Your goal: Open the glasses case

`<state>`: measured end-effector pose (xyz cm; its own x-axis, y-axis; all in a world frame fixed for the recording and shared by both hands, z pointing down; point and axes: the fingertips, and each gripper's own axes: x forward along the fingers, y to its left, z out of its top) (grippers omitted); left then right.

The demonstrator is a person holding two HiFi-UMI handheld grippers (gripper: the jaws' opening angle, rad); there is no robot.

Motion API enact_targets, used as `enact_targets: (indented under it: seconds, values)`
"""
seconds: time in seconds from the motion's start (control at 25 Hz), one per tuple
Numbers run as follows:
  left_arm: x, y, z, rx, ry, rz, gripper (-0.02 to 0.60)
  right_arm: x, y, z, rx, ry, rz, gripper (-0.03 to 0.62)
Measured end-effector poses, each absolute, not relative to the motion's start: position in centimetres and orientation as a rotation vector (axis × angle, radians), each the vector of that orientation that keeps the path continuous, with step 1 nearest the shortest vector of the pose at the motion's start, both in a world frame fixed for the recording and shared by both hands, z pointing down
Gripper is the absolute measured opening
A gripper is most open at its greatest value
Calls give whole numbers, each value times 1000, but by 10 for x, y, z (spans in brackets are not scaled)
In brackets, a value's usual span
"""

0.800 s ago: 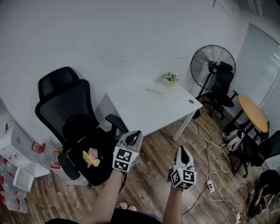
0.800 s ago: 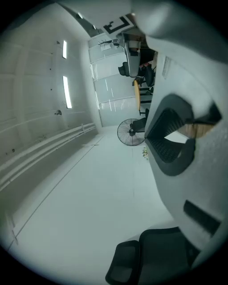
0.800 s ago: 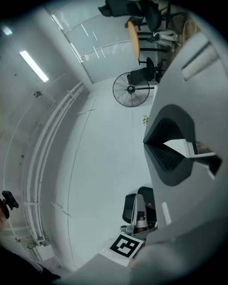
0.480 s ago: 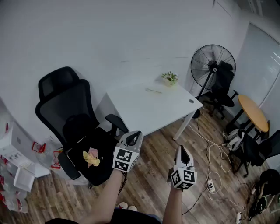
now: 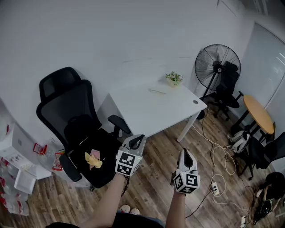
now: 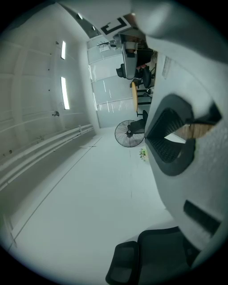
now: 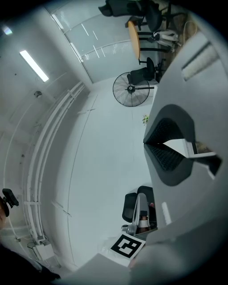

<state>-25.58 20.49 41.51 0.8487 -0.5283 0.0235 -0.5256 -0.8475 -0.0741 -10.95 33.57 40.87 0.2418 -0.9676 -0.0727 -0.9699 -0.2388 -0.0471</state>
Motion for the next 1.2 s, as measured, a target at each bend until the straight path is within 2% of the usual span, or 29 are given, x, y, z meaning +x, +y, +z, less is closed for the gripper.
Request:
enact_targets:
  seconds: [0.36,0.76,1.2]
  values:
    - [-262,208,421,-2974,866,-47,9,-112,340,409,-2402,1893,49,11]
    - [-265,207,421,-2968,897,-33,149,-102,346,411,-2391,1898,33,11]
    - [-247,201,433,-2964,927,-35,169,-69,339,425,-2370,1888,11,11]
